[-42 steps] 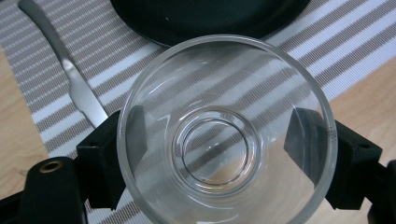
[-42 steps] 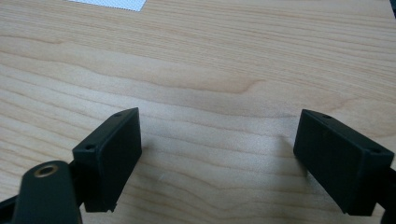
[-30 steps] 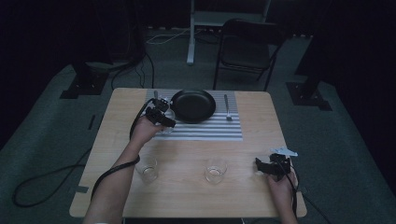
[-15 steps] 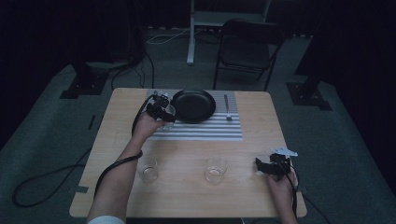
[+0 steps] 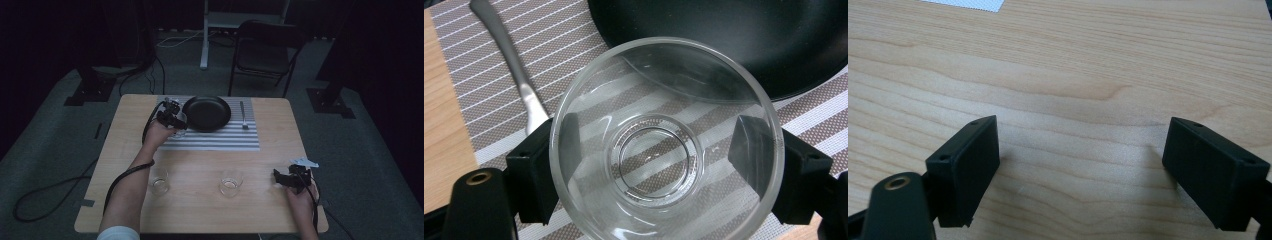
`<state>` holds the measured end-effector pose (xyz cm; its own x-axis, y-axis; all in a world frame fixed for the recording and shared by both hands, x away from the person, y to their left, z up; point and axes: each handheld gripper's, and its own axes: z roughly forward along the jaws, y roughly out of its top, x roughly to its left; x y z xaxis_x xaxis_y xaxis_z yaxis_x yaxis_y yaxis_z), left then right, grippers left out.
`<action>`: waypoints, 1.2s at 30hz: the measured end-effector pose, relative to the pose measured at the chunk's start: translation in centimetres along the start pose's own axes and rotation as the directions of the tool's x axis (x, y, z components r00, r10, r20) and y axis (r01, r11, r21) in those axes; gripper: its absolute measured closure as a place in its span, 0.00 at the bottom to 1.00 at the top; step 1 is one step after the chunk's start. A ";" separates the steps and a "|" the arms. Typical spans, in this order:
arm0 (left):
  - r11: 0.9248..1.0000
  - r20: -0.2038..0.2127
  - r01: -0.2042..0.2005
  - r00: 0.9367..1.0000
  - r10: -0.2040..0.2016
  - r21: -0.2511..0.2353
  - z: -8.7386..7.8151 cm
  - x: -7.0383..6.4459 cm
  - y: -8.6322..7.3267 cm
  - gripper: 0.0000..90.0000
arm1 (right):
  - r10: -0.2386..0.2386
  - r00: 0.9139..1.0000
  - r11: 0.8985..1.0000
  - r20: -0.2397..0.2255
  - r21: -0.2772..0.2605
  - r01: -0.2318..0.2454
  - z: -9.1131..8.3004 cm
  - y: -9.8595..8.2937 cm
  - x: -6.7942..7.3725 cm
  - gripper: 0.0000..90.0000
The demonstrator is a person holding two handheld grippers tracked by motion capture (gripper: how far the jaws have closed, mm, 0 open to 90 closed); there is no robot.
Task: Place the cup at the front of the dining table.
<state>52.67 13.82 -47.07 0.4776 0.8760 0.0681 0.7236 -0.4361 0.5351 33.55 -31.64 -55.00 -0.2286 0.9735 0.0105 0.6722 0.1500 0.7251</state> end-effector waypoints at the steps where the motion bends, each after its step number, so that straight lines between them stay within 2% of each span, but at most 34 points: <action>1: 1.000 -0.002 -0.008 1.000 0.008 0.003 0.2 0.0 -0.1 0.21 | 0.000 1.000 1.000 0.000 0.000 0.000 0.0 0.0 0.0 0.16; 2: 1.000 -0.007 -0.006 1.000 0.006 0.011 0.5 -0.1 -0.2 0.21 | 0.000 1.000 1.000 0.000 0.000 0.000 0.0 0.0 0.0 0.16; 5: 1.000 0.015 0.012 1.000 -0.011 -0.018 0.6 0.4 -0.6 0.21 | 0.000 1.000 1.000 0.000 0.000 0.000 0.0 0.0 0.0 0.16; 7: 0.999 0.019 0.006 1.000 -0.005 -0.036 0.6 0.6 -0.8 0.20 | 0.000 1.000 1.000 0.000 0.000 0.000 0.0 0.0 0.0 0.16; 8: 0.999 0.039 0.008 0.999 -0.006 -0.036 0.7 0.7 -1.0 0.20 | 0.000 1.000 1.000 0.000 0.000 0.000 0.0 0.0 0.0 0.16; 9: 0.999 0.046 0.002 0.999 0.000 -0.032 0.7 0.8 -1.0 0.20 | 0.000 1.000 1.000 0.000 0.000 0.000 0.0 0.0 0.0 0.16; 10: 0.999 0.046 -0.012 0.999 0.014 -0.048 0.7 0.9 -1.2 0.20 | 0.000 1.000 1.000 0.000 0.000 0.000 0.0 0.0 0.0 0.16; 15: 0.998 0.091 0.008 0.996 -0.003 -0.056 0.8 1.3 -1.5 0.20 | 0.000 1.000 1.000 0.000 0.000 0.000 0.0 0.0 0.0 0.16; 17: 1.000 0.108 0.002 0.994 0.001 -0.027 1.1 1.5 -1.7 0.20 | 0.000 1.000 1.000 0.000 0.000 0.000 0.0 0.0 0.0 0.16; 19: 0.999 0.106 -0.020 0.994 0.024 -0.036 1.1 1.4 -1.9 0.20 | 0.000 1.000 1.000 0.000 0.000 0.000 0.0 0.0 0.0 0.16; 21: 0.999 0.124 0.001 0.992 0.005 -0.050 1.0 1.7 -2.2 0.20 | 0.000 1.000 1.000 0.000 0.000 0.000 0.0 0.0 0.0 0.16; 25: 0.999 0.118 -0.001 0.993 0.006 -0.048 1.0 1.8 -2.6 0.20 | 0.000 1.000 1.000 0.000 0.000 0.000 0.0 0.0 0.0 0.16; 28: 0.997 0.104 -0.007 0.994 0.015 -0.082 0.7 1.7 -2.9 0.20 | 0.000 1.000 1.000 0.000 0.000 0.000 0.0 0.0 0.0 0.16; 36: 0.998 0.119 -0.006 0.993 0.013 -0.060 0.5 2.0 -3.5 0.20 | 0.000 1.000 1.000 0.000 0.000 0.000 0.0 0.0 0.0 0.16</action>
<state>51.33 17.06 -49.21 0.5426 0.8396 -0.0253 0.6893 -0.4279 0.5846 33.55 -31.63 -55.00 -0.2285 0.9735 0.0111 0.6721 0.1495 0.7252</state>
